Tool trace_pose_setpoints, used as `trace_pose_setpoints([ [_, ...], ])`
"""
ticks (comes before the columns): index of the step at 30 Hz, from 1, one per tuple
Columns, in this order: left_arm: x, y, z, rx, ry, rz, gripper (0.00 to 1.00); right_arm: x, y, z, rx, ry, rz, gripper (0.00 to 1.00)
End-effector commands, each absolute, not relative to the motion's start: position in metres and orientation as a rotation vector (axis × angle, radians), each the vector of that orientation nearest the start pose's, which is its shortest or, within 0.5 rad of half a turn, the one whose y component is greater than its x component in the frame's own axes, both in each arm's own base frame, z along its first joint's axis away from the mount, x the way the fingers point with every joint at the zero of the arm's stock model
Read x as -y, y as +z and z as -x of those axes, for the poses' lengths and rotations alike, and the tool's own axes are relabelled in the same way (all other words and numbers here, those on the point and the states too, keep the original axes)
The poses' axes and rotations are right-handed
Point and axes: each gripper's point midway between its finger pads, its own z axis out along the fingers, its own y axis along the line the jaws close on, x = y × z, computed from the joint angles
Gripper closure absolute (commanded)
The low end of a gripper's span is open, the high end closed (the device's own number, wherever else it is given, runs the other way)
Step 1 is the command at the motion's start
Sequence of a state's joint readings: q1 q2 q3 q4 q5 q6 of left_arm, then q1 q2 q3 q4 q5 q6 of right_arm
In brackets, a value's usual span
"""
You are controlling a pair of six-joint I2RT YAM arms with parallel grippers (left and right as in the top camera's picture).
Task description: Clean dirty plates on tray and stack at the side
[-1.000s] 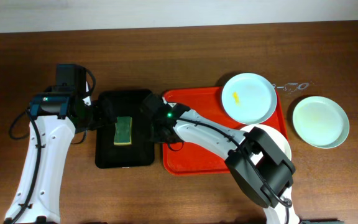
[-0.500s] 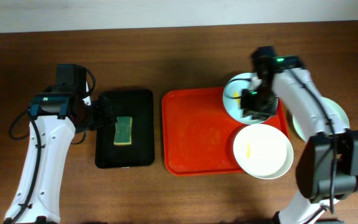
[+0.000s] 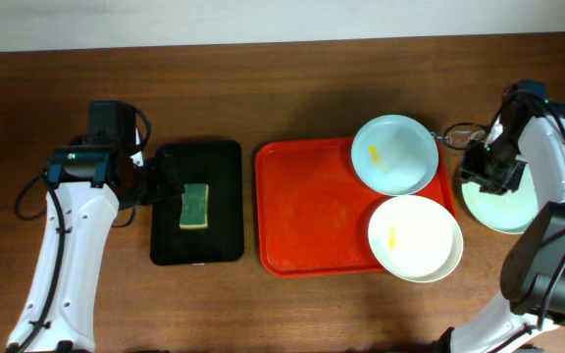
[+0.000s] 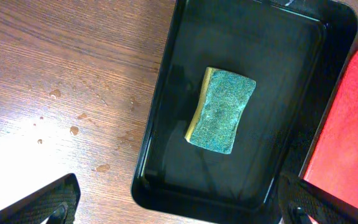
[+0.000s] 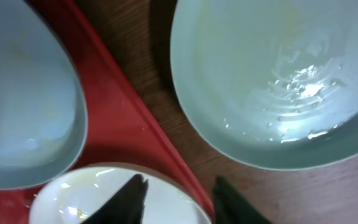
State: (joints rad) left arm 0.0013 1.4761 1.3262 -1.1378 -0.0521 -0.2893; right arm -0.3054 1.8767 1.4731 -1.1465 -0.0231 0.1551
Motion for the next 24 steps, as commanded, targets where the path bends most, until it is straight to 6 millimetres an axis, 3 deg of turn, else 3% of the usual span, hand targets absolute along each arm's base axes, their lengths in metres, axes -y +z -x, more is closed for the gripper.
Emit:
trace_pose_setpoints([
  [1,-0.009,0.173,-0.317,-2.791,-0.003,0.442,0.01,0.103,0.071,-0.33,-3.113,0.022,-0.422,0.53],
  [8,-0.009,0.173,-0.317,-2.791,-0.003,0.442,0.01,0.092,0.043,-0.333,-3.091,0.106,-0.194,0.53],
  [11,-0.009,0.173,-0.317,-2.791,-0.003,0.442,0.01,0.083,0.044,-0.339,-3.063,0.18,-0.103,0.56],
  [20,-0.009,0.173,-0.318,-2.791,-0.003,0.442,0.01,0.06,0.044,-0.348,-3.04,0.173,0.199,0.6],
  [24,-0.009,0.173,-0.317,-2.791,-0.003,0.442,0.01,0.058,0.044,-0.348,-3.044,0.145,0.23,0.67],
])
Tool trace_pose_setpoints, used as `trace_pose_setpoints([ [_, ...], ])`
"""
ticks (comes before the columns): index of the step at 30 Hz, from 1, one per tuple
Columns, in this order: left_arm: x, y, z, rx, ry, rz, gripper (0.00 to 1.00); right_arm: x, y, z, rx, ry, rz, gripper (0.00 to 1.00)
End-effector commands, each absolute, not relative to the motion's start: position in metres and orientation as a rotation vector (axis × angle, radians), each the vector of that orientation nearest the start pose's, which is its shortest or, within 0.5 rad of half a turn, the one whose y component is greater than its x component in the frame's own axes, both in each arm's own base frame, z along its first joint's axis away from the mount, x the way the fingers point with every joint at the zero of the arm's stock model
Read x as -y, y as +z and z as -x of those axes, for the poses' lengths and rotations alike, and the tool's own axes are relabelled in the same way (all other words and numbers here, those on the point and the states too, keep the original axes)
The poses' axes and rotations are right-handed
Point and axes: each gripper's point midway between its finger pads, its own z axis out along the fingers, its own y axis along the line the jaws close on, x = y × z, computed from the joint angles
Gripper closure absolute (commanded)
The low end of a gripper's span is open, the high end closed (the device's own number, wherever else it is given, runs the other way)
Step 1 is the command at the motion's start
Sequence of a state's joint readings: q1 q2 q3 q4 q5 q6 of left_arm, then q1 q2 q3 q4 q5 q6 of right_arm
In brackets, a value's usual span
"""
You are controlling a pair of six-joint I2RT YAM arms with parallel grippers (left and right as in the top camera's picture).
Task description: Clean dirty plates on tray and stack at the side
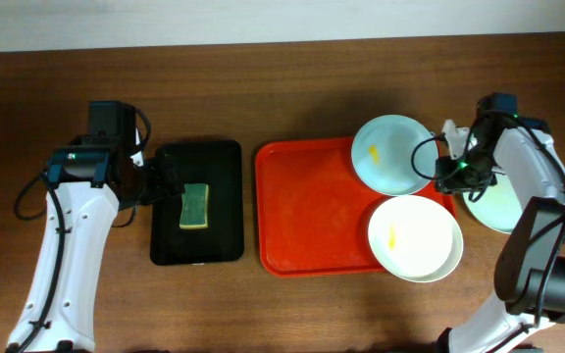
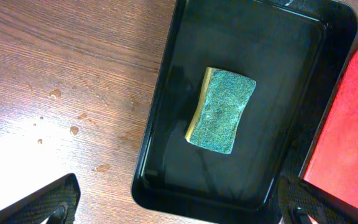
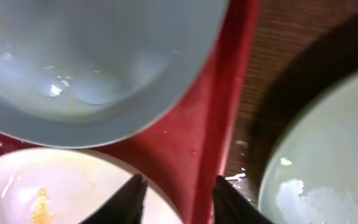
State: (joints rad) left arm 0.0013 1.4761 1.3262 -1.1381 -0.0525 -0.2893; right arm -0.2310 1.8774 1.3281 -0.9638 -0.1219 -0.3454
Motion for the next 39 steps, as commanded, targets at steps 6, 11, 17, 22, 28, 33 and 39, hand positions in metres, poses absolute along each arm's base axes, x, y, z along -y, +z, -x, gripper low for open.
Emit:
trace_pose_setpoints([
  [6,-0.009,0.173,-0.317,-2.791,-0.003,0.442,0.01,0.062,0.04,-0.349,-3.042,0.115,0.227,0.73],
  [11,-0.009,0.173,-0.318,-2.791,-0.003,0.442,0.01,0.067,0.032,-0.348,-3.038,0.067,0.227,0.73],
  [17,-0.009,0.173,-0.317,-2.791,-0.003,0.442,0.01,0.069,0.025,-0.354,-3.007,0.044,0.225,0.73],
  [22,-0.009,0.173,-0.318,-2.791,-0.003,0.442,0.01,0.079,0.016,-0.353,-3.028,0.013,0.199,0.73],
  [28,-0.009,0.173,-0.317,-2.791,-0.003,0.442,0.01,0.082,0.014,-0.357,-3.013,0.005,0.188,0.73],
  [33,-0.009,0.173,-0.317,-2.791,-0.003,0.442,0.01,0.082,0.011,-0.357,-3.009,0.004,0.188,0.73],
  [39,-0.009,0.173,-0.317,-2.791,-0.003,0.442,0.01,0.081,0.003,-0.355,-2.999,0.0,0.187,0.73],
])
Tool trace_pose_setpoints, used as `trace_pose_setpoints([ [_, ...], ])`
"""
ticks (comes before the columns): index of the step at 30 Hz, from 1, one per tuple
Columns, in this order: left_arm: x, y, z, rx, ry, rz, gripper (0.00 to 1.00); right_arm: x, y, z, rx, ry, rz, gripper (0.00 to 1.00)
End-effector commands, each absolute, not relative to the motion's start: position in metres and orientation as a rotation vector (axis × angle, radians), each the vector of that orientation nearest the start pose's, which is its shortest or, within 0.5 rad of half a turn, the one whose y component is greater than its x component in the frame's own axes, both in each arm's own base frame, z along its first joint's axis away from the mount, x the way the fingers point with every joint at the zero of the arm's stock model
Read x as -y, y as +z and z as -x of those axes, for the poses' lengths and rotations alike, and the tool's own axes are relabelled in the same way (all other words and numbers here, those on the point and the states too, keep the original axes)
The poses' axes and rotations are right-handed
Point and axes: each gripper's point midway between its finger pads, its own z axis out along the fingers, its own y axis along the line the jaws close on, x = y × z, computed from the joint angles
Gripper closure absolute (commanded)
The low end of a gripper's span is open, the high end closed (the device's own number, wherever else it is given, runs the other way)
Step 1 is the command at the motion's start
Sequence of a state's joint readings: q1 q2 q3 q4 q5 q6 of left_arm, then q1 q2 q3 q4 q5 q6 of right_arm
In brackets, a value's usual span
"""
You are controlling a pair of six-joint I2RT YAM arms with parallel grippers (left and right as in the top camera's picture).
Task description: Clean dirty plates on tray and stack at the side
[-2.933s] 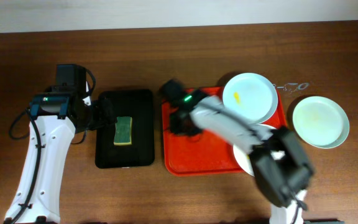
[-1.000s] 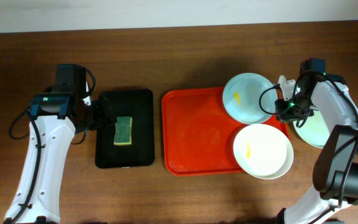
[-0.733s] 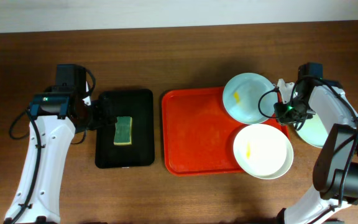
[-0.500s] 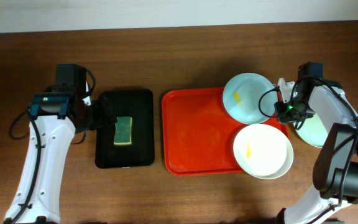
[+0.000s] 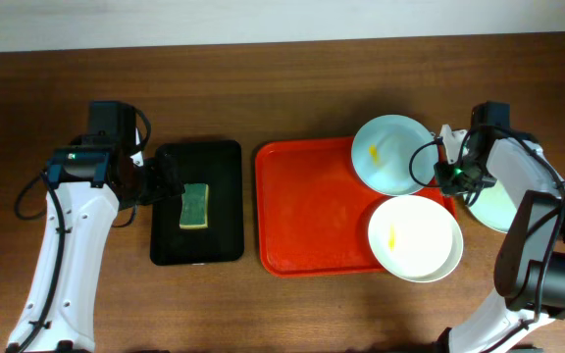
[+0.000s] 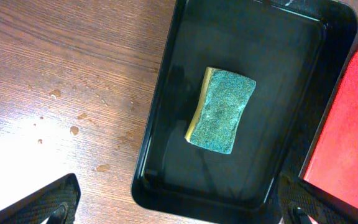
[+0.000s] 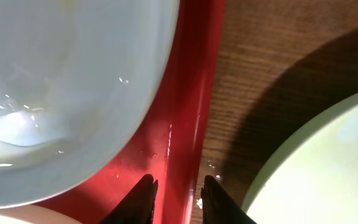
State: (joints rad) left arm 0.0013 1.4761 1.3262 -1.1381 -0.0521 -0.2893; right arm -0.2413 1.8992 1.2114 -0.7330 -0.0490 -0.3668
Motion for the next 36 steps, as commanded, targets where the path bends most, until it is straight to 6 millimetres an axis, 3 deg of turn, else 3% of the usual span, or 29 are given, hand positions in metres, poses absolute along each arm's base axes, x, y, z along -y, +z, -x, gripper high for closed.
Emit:
trace_pose_setpoints([
  [1,-0.009,0.173,-0.317,-2.791,-0.003,0.442,0.01,0.081,0.003,-0.355,-3.0,0.001,0.187,0.73],
  [5,-0.009,0.173,-0.317,-2.791,-0.003,0.442,0.01,0.081,0.003,-0.354,-3.001,-0.002,0.187,0.74],
  [9,-0.009,0.173,-0.317,-2.791,-0.003,0.442,0.01,0.083,0.003,-0.355,-2.999,-0.015,0.185,0.82],
  [16,-0.009,0.173,-0.317,-2.791,-0.003,0.442,0.01,0.085,0.003,-0.365,-2.959,-0.02,0.05,0.85],
  [28,-0.009,0.173,-0.317,-2.791,-0.003,0.442,0.01,0.082,0.003,-0.366,-2.958,0.001,0.055,0.88],
  [30,-0.009,0.173,-0.318,-2.791,-0.003,0.442,0.01,0.082,0.003,-0.366,-2.955,0.0,0.055,0.95],
  [36,-0.009,0.173,-0.317,-2.791,-0.003,0.442,0.01,0.078,0.004,-0.367,-2.95,0.035,0.058,0.96],
])
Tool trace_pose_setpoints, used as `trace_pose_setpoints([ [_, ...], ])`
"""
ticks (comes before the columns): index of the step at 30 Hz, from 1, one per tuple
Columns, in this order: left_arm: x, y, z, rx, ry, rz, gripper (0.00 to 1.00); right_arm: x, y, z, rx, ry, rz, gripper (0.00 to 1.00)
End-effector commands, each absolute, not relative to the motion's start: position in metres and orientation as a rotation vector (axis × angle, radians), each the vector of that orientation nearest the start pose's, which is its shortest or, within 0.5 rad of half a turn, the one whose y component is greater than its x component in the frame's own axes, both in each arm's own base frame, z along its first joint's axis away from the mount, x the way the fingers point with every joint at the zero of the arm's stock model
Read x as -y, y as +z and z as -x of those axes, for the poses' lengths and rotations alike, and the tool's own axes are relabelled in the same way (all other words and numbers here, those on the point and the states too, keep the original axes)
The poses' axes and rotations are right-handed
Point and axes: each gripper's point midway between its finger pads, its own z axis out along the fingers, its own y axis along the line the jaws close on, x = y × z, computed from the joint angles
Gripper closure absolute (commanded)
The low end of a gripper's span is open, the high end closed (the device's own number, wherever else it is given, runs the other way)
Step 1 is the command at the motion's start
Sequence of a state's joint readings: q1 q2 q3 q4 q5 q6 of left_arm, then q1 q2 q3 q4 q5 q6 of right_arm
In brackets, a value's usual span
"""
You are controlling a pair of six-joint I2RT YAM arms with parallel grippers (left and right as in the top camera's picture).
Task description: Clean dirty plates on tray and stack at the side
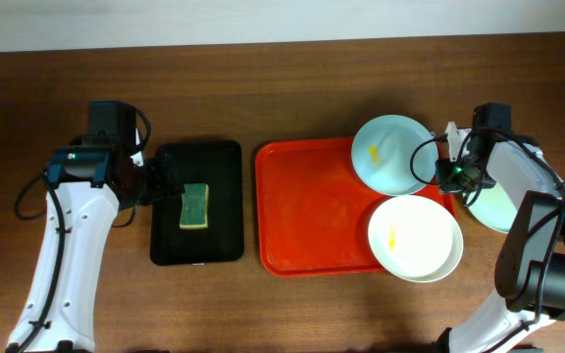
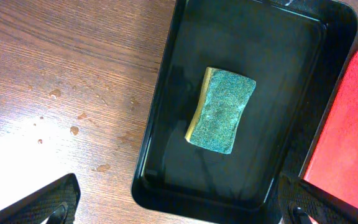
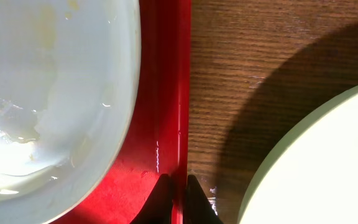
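Observation:
A red tray (image 1: 312, 211) holds a light blue plate (image 1: 392, 154) and a white plate (image 1: 415, 238), each with a yellow smear. To the tray's right, a pale green plate (image 1: 503, 208) rests on the table, partly under my right arm. My right gripper (image 3: 179, 196) is shut on the red tray's right rim (image 3: 182, 93), between the blue plate (image 3: 48, 93) and the green plate (image 3: 316, 168). A green-and-yellow sponge (image 2: 221, 118) lies in a black tray (image 2: 166, 124). My left gripper (image 2: 179, 214) hangs wide open above that tray's near edge, holding nothing.
The black tray (image 1: 170, 250) sits left of the red tray with a narrow gap between them. Water drops (image 2: 73, 130) spot the wooden table (image 1: 292, 78) left of the black tray. A pale wall edge runs along the table's far side.
My right gripper's fingers stood a little apart on either side of the red tray's right rim; now they are pinched on it. The left arm, plates and sponge have not moved.
My right gripper was open over the pale green plate beside the tray. Then it was at the tray's right edge between the plates, still open. Then it straddled the rim, and now it is shut on it. The left gripper stayed open above the sponge tray throughout.

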State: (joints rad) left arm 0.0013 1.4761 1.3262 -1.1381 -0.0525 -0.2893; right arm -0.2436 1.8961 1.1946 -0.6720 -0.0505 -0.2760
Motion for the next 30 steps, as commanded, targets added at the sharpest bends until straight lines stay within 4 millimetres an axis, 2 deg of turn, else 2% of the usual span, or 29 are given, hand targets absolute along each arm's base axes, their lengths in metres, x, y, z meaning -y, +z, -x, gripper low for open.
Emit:
trace_pose_setpoints([
  [1,-0.009,0.173,-0.317,-2.791,-0.003,0.442,0.01,0.078,0.004,-0.367,-2.95,0.039,0.059,0.96],
  [9,-0.009,0.173,-0.318,-2.791,-0.002,0.442,0.01,0.076,0.003,-0.365,-2.955,0.048,0.059,0.96],
  [13,-0.009,0.173,-0.317,-2.791,-0.003,0.442,0.01,0.064,0.005,-0.368,-2.934,0.15,0.068,0.96],
  [18,-0.009,0.173,-0.318,-2.791,-0.003,0.442,0.01,0.062,0.004,-0.363,-2.953,0.168,0.066,0.96],
  [23,-0.009,0.173,-0.317,-2.791,-0.003,0.442,0.01,0.05,0.006,-0.364,-2.934,0.275,0.071,0.96],
  [30,-0.009,0.173,-0.317,-2.791,-0.002,0.442,0.01,0.049,0.005,-0.359,-2.96,0.287,-0.055,0.96],
])
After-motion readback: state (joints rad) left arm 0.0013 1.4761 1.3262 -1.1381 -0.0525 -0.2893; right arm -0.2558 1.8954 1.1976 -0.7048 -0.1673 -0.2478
